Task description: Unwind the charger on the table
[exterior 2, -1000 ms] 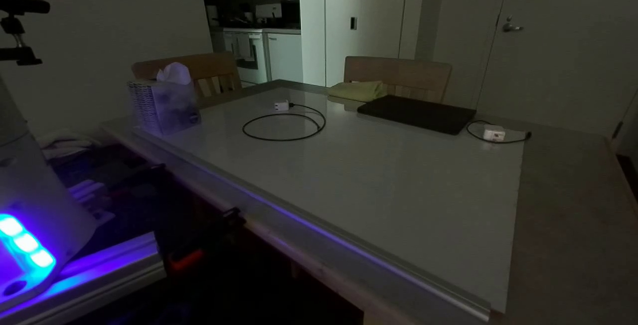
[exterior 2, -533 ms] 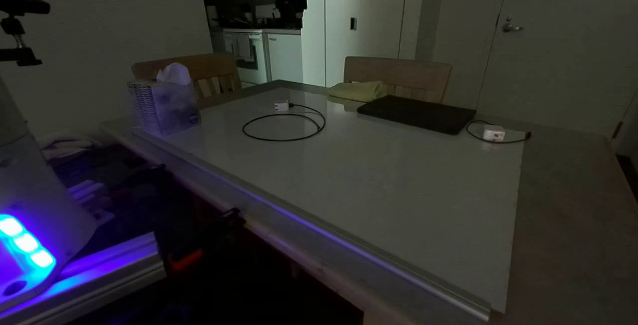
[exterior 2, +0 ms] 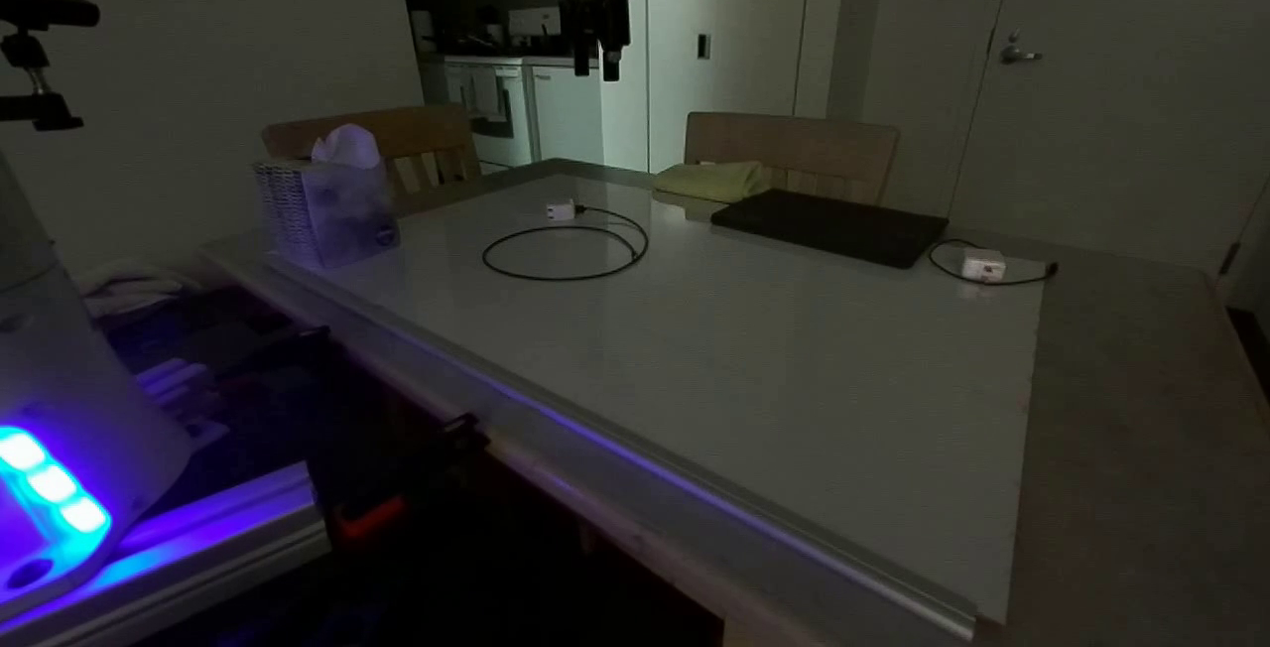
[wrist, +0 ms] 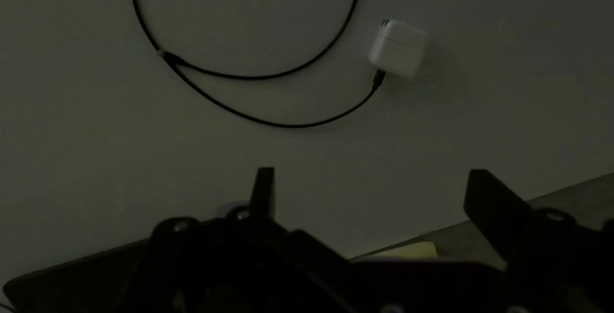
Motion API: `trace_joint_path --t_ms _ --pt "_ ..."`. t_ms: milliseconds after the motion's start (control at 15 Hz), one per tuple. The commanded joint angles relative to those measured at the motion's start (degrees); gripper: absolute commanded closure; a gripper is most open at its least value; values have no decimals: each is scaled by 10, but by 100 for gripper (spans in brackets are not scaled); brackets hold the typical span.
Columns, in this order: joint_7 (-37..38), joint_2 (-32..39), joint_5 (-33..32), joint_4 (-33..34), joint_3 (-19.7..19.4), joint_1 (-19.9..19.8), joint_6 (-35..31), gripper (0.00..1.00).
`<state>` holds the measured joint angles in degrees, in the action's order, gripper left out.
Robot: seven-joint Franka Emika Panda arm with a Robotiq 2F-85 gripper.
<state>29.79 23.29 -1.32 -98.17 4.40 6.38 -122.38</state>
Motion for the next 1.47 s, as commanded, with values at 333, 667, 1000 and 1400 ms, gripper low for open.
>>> trace_joint_path --t_ms 333,667,1000,1400 --pt "-1 47 5 42 -12 39 42 0" --pt "-17 99 15 70 -5 56 22 0" --pt "-23 149 13 108 -8 71 20 0" --pt "-7 127 36 45 -9 66 -57 0"
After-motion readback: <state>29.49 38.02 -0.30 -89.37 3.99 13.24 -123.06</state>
